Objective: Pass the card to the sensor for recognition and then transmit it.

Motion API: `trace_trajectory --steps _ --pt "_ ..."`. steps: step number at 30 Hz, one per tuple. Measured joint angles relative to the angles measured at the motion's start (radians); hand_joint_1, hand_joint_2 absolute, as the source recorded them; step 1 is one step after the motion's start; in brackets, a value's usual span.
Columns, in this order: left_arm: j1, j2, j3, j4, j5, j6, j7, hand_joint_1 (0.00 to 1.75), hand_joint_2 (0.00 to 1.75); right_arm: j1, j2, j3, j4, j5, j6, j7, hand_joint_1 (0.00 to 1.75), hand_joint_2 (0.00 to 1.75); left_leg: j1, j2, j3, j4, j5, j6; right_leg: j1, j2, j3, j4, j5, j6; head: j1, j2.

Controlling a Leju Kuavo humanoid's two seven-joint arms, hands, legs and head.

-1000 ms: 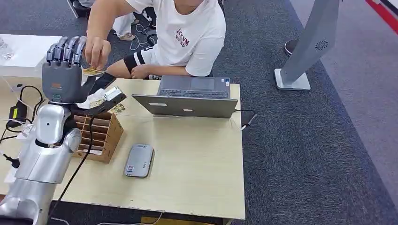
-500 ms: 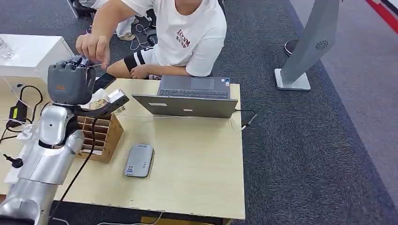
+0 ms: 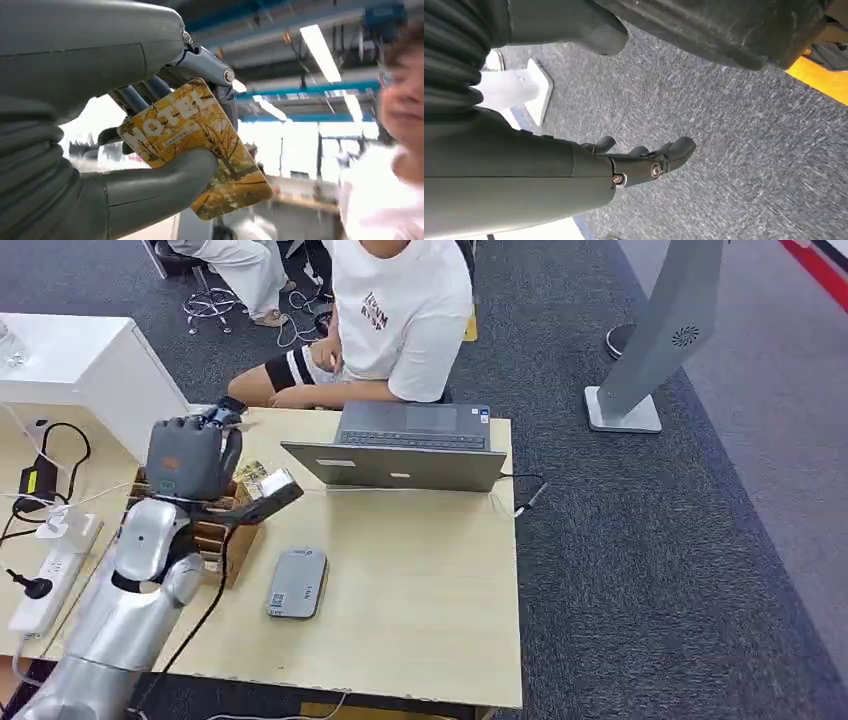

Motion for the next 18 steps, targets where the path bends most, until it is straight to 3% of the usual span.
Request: trace_trajectory --steps 7,18 --pt "0.218 -0.017 -0.060 -0.122 0.013 -0.019 0.050 1.75 1.75 0.004 0.002 -0.001 -0.005 -0.012 -0.004 0.014 0.00 1.75 0.000 0.000 -0.001 0.000 -0.001 0.000 0.000 0.000 -0.001 0.000 -0.001 0.000 0.000 0.000" --pt "0.302 -0.018 -0.068 -0.166 0.021 -0.067 0.050 1.75 1.75 0.006 0.004 -0.003 -0.011 -0.010 -0.004 0.017 0.00 1.75 0.000 -0.001 -0.002 0.000 0.000 0.000 0.000 -0.001 -0.001 0.000 -0.001 0.001 0.000 0.000"
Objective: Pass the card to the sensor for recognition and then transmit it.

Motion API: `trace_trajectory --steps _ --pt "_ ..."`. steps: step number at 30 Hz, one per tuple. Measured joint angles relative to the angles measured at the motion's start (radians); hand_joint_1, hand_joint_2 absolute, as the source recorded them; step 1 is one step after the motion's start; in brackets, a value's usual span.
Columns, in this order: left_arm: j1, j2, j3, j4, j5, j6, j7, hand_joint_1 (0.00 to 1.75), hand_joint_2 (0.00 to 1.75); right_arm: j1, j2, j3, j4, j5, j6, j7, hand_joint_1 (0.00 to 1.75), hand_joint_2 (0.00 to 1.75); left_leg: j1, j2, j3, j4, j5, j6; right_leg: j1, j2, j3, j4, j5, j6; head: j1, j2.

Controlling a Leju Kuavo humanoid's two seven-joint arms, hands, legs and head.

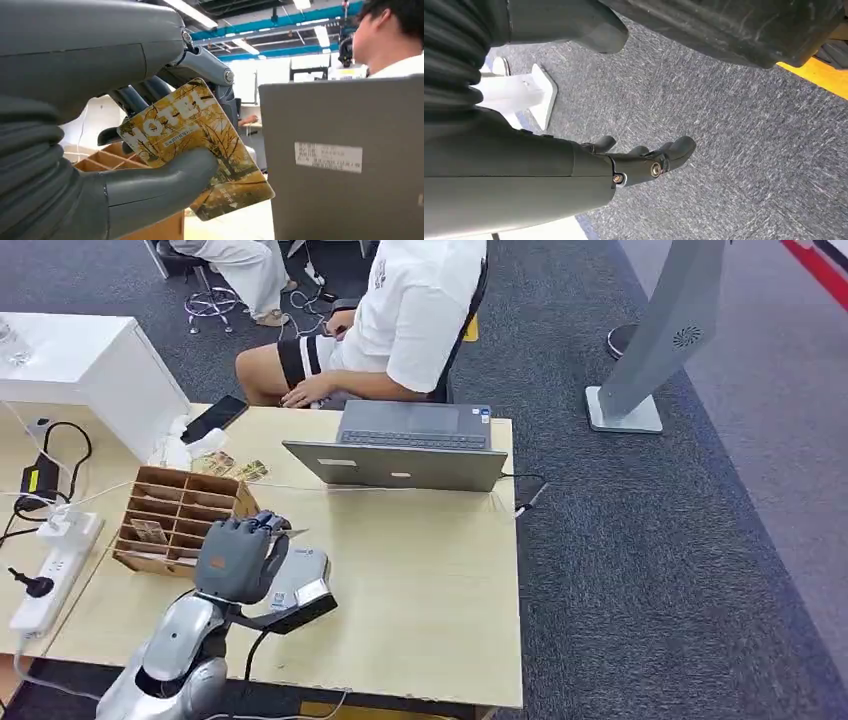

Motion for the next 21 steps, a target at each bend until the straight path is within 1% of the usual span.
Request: trace_trajectory --steps 2,6,11,13,16,21 --pt "0.006 -0.001 0.000 0.000 -0.003 -0.023 0.003 1.75 1.75 0.000 0.000 0.000 -0.002 0.003 0.000 0.001 0.00 1.75 0.000 0.000 0.000 0.000 0.000 0.000 0.000 0.000 0.000 0.000 0.000 0.000 0.000 0.000" --pt "0.013 -0.005 0.000 0.016 -0.022 -0.079 0.036 1.75 1.75 0.000 0.003 -0.001 -0.004 0.014 0.000 0.009 0.00 1.75 0.000 0.000 0.000 0.000 0.000 0.000 0.000 0.000 0.000 0.000 0.000 0.000 0.000 0.000" --pt "0.016 -0.007 0.000 0.031 -0.027 -0.094 0.043 1.75 1.75 0.000 0.003 -0.001 -0.005 0.014 0.000 0.011 0.00 1.75 0.000 0.000 0.000 0.000 0.000 0.000 0.000 0.000 0.000 0.000 0.000 0.000 0.000 0.000" --pt "0.017 -0.009 0.000 0.039 -0.034 -0.123 0.055 1.75 1.75 -0.001 0.003 -0.001 -0.005 0.016 0.001 0.011 0.00 1.75 0.000 0.000 0.000 0.000 0.000 0.000 0.000 0.000 0.000 0.000 0.000 0.000 0.000 0.000" --pt "0.018 -0.009 -0.003 0.067 -0.044 -0.150 0.062 1.75 1.75 -0.001 0.003 -0.001 -0.005 0.017 0.001 0.012 0.00 1.75 0.000 0.000 0.000 0.000 0.000 0.000 0.000 0.000 0.000 0.000 0.000 0.000 0.000 0.000" --pt "0.017 -0.012 -0.024 0.121 -0.056 -0.167 0.072 1.75 1.75 -0.003 0.003 -0.001 -0.005 0.024 0.002 0.014 0.00 1.75 0.000 0.000 0.000 0.000 0.000 0.000 0.000 0.000 0.000 0.000 0.000 0.000 0.000 0.000"
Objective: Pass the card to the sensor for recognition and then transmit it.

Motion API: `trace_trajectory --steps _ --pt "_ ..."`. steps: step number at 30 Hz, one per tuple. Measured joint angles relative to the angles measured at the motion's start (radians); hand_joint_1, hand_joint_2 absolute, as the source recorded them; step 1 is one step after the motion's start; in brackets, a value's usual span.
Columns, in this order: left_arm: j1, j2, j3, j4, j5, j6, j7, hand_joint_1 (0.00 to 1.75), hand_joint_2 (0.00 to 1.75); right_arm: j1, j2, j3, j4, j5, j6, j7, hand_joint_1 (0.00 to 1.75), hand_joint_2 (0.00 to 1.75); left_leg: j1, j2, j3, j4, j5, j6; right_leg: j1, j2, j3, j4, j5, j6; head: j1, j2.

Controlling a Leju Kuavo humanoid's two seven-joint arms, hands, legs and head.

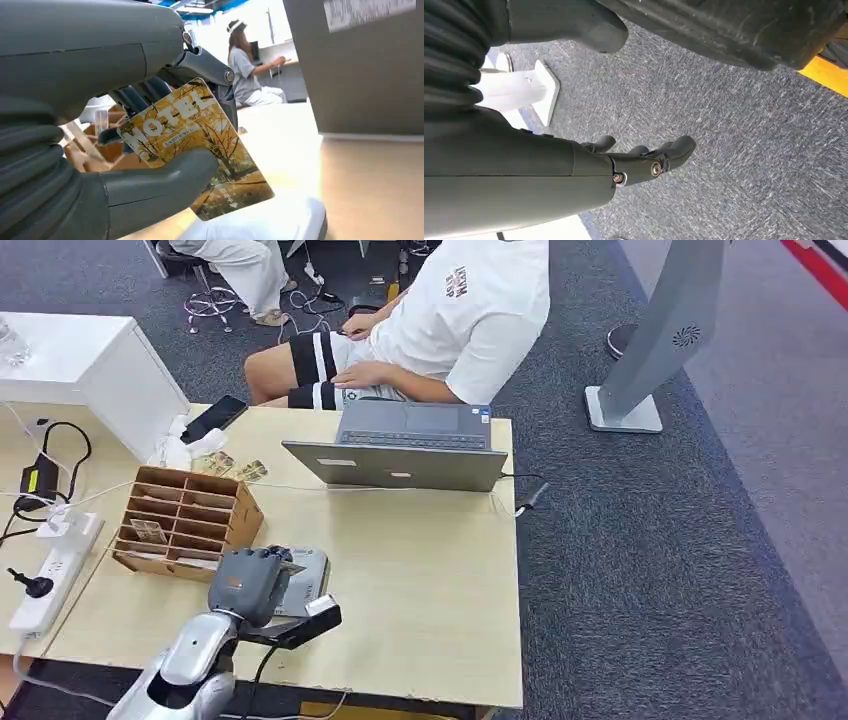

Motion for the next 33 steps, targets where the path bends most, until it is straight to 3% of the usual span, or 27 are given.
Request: trace_trajectory --steps 11,25,30,33 --pt "-0.019 0.001 -0.042 0.057 -0.024 -0.037 0.011 1.75 1.75 -0.003 0.000 0.000 0.000 0.010 0.004 -0.002 0.00 1.75 0.000 -0.001 0.001 0.000 0.000 0.000 0.000 -0.002 0.002 0.000 0.000 0.000 0.000 0.000" --pt "-0.056 0.013 -0.053 0.021 -0.006 -0.013 0.012 1.75 1.75 -0.002 0.000 0.000 0.000 0.005 0.004 -0.010 0.00 1.75 0.000 -0.001 0.001 0.000 0.001 0.001 0.000 -0.002 0.001 0.000 0.001 0.000 0.000 0.000" --pt "-0.078 0.015 -0.053 -0.018 0.011 0.058 0.010 1.75 1.75 -0.002 0.000 -0.002 0.000 -0.005 0.005 -0.011 0.00 1.75 0.000 -0.001 0.000 0.000 0.001 0.001 0.000 -0.002 0.000 0.000 0.001 0.000 0.000 0.000" --pt "-0.145 0.018 -0.046 -0.077 0.038 0.093 0.005 1.75 1.75 -0.001 0.000 -0.004 0.000 -0.010 0.002 -0.011 0.00 1.75 0.000 -0.003 -0.001 0.000 0.002 0.001 0.000 -0.003 0.000 0.000 0.001 0.000 0.000 0.000"
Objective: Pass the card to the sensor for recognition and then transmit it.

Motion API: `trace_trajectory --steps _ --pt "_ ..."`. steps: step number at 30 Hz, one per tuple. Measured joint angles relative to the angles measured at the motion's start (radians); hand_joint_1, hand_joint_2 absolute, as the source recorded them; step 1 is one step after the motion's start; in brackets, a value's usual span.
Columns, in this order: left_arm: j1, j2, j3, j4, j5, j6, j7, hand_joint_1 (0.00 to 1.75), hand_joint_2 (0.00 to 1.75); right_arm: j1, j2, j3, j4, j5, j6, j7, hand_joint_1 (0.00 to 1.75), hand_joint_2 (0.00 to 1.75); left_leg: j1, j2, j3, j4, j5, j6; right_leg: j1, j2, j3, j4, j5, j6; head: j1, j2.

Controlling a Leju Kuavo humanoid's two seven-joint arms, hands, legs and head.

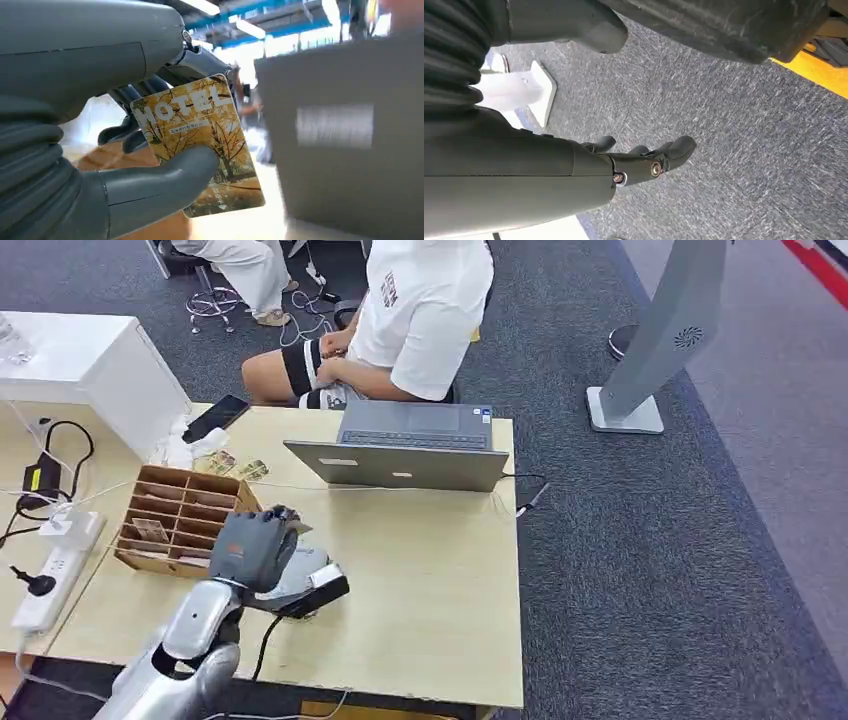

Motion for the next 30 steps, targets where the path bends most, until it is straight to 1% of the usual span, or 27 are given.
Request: trace_trajectory --steps 2,5,7,9,11,14,16,19,23,30 --pt "-0.053 0.007 0.013 -0.039 0.022 -0.010 -0.007 1.75 1.75 0.001 0.000 0.000 -0.001 0.000 0.000 0.000 0.00 1.75 0.000 0.000 0.000 0.000 0.000 0.000 0.000 0.000 0.000 0.000 0.001 0.000 0.000 0.000" --pt "-0.149 0.017 0.023 -0.058 0.058 -0.065 -0.013 1.75 1.75 0.003 0.000 0.000 -0.003 0.003 0.003 -0.001 0.00 1.75 0.000 0.000 0.000 0.000 0.001 0.000 0.000 0.000 0.000 0.000 0.001 0.000 0.000 0.000" --pt "-0.199 0.021 0.028 -0.059 0.064 -0.079 -0.013 1.75 1.75 0.004 0.000 0.000 -0.004 0.008 0.003 -0.001 0.00 1.75 0.000 0.000 0.000 0.000 0.001 -0.001 0.000 0.000 0.000 0.001 0.001 0.000 -0.001 0.000" --pt "-0.228 0.024 0.029 -0.059 0.065 -0.083 -0.013 1.75 1.75 0.004 0.000 0.000 -0.005 0.011 0.003 -0.002 0.00 1.75 0.000 0.000 0.000 0.000 0.001 -0.001 0.000 0.001 0.000 0.000 0.001 0.000 0.000 0.000" --pt "-0.264 0.025 0.029 -0.054 0.056 -0.085 0.003 1.75 1.75 0.004 0.000 0.000 -0.005 0.021 0.001 -0.003 0.00 1.75 0.000 0.000 -0.001 0.001 0.001 -0.001 0.000 0.000 -0.001 0.000 0.001 0.000 0.000 0.000" --pt "-0.348 0.024 0.029 -0.005 0.061 -0.096 0.015 1.75 1.75 0.003 0.001 0.000 -0.005 0.022 0.001 -0.004 0.00 1.75 0.000 -0.001 -0.001 0.001 0.002 0.000 0.000 0.000 -0.001 0.000 0.001 0.000 0.000 0.000" --pt "-0.384 0.022 0.029 0.026 0.069 -0.091 0.015 1.75 1.75 0.003 0.001 0.000 -0.005 0.029 0.002 -0.006 0.00 1.75 0.000 0.000 -0.001 0.001 0.002 0.000 0.000 0.001 -0.001 0.000 0.002 0.000 0.000 0.000" --pt "-0.422 0.011 0.029 0.092 0.069 -0.059 0.015 1.75 1.75 0.003 0.001 0.000 -0.005 0.036 0.003 -0.006 0.00 1.75 0.000 0.000 -0.001 0.001 0.002 0.000 0.000 0.000 -0.001 0.000 0.002 0.000 0.000 0.000" --pt "-0.452 -0.003 0.029 0.158 0.067 -0.015 0.013 1.75 1.75 0.003 0.001 0.000 -0.005 0.037 0.002 -0.006 0.00 1.75 0.000 0.000 -0.001 0.001 0.002 0.000 0.000 0.000 -0.001 0.000 0.002 0.000 0.000 0.000" --pt "-0.488 -0.023 0.037 0.232 0.077 0.022 0.004 1.75 1.75 0.003 0.001 0.000 -0.005 0.040 0.000 -0.006 0.00 1.75 0.000 0.000 -0.001 0.001 0.002 0.000 0.000 0.000 -0.001 0.000 0.002 0.000 0.000 0.000"
